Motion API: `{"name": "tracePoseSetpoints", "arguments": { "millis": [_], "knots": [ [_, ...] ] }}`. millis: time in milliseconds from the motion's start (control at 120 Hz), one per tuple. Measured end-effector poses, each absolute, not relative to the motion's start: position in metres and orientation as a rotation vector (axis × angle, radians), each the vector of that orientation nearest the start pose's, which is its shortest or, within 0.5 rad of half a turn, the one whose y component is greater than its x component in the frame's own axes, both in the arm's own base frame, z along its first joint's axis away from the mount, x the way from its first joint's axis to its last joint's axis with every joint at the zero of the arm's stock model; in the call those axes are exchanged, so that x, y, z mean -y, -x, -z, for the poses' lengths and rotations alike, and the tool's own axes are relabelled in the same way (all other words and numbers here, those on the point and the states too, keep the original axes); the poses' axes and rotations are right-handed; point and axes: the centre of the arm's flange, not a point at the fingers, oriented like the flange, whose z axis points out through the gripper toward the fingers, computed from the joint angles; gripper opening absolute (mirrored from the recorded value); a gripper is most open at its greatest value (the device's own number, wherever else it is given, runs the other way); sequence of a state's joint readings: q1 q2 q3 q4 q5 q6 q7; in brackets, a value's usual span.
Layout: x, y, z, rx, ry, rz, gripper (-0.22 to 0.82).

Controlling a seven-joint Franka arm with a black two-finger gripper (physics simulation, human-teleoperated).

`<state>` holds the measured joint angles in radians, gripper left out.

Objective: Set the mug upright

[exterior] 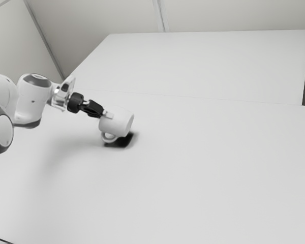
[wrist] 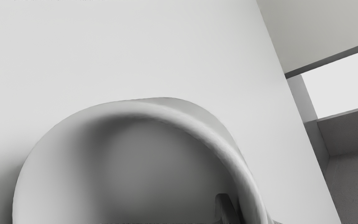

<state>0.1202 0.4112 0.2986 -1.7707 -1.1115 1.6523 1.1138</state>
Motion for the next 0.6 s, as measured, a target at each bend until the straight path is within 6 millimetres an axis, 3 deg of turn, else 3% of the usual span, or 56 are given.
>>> {"name": "tracePoseSetpoints", "arguments": {
  "millis": [325, 600],
  "knots": [
    [-0.098, -0.598, -0.393, 0.372, -2.546, -0.281, -0.18],
    [-0.078, -0.596, -0.403, 0.316, -2.921, -0.138, -0.18]
  ]
}}
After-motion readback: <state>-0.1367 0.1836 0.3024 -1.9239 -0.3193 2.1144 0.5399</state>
